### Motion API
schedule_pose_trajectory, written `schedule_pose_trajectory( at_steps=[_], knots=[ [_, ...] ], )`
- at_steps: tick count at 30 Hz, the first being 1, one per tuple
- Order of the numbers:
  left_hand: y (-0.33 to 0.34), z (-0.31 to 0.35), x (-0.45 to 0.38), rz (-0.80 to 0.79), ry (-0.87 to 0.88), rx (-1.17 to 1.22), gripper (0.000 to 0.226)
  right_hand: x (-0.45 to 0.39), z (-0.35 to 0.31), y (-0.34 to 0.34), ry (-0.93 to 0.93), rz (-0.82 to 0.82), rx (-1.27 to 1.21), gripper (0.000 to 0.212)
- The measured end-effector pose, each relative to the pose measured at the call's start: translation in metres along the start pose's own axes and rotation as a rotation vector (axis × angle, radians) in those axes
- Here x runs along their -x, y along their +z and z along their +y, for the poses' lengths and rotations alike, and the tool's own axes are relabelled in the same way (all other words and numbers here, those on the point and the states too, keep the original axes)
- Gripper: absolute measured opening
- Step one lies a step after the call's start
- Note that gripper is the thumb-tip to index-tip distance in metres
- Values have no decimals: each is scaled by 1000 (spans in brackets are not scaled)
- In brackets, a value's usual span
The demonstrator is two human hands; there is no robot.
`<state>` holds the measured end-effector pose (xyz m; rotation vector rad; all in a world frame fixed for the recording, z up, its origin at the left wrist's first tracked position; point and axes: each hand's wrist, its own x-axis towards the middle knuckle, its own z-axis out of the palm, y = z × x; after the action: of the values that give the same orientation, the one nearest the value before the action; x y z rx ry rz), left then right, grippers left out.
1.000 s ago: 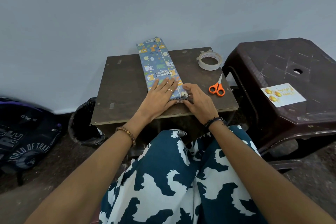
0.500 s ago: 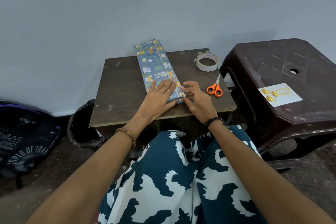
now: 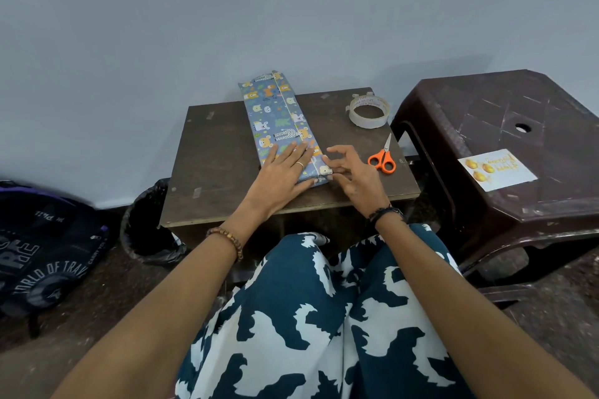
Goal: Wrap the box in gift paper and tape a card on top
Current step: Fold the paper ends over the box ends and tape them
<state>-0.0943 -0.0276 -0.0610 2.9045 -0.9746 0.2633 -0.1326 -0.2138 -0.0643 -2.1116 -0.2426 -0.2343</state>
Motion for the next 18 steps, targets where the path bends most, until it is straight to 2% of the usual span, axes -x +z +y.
schedule_pose_trajectory(
  at_steps=[6,18],
  knots=[
    [-1,0,0,35,8,-15,68,4,-1,-1,-22,-80,52,53],
    [2,0,-1,89,35,-127,59,1,-4,8,-25,23,109,42]
  ],
)
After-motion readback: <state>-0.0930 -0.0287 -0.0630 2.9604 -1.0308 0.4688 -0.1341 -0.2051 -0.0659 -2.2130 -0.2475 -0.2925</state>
